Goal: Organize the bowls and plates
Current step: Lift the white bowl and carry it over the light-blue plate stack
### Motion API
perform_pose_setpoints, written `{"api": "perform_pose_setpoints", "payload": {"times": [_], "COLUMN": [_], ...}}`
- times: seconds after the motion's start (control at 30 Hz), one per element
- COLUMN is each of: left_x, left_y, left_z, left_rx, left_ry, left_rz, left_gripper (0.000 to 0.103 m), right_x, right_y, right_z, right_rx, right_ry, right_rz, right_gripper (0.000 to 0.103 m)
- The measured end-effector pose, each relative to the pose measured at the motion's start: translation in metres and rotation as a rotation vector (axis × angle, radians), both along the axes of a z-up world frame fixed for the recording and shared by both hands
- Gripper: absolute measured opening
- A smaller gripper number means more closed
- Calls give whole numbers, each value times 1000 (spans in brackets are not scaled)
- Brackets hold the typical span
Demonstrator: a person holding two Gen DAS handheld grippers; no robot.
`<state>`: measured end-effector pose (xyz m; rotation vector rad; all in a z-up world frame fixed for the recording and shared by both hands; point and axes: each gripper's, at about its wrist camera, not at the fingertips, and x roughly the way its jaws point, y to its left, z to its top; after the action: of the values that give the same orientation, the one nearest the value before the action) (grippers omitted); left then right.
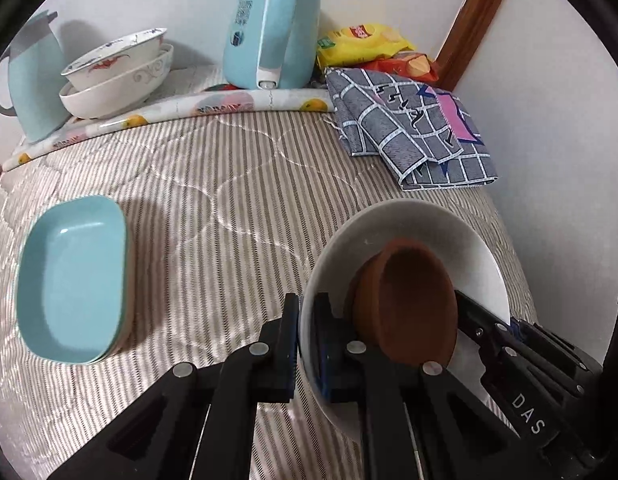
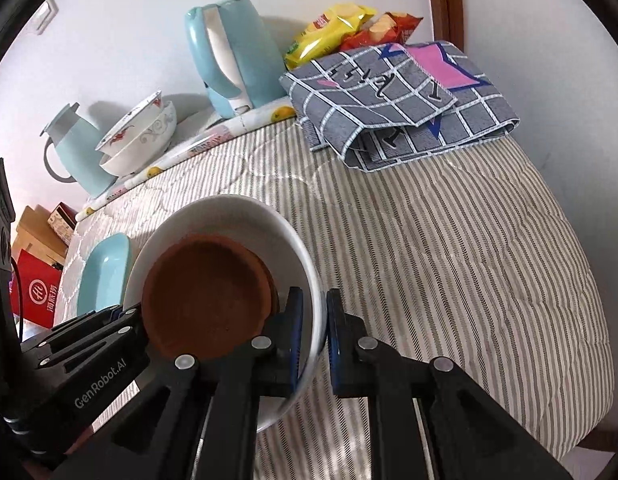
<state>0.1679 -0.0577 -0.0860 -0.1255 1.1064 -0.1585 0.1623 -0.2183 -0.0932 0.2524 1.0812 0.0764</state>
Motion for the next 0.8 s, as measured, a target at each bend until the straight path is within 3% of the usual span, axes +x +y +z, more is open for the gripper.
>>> {"api": "perform_pose_setpoints", "payload": {"times": [0.47, 0.8], "left_x": [-11, -10], "left_y": [33, 54], "left_z": [22, 21], "left_rx": [3, 4], "left_ry": [-32, -34], "left_rz": [6, 16], "left_gripper": [8, 8], "right_x": [-13, -10], "right_y": [28, 52], "right_z": [19, 23], "right_rx": [30, 29], "right_ry": [-21, -26], "right_rz": [-9, 1], "right_gripper": [11, 11]}}
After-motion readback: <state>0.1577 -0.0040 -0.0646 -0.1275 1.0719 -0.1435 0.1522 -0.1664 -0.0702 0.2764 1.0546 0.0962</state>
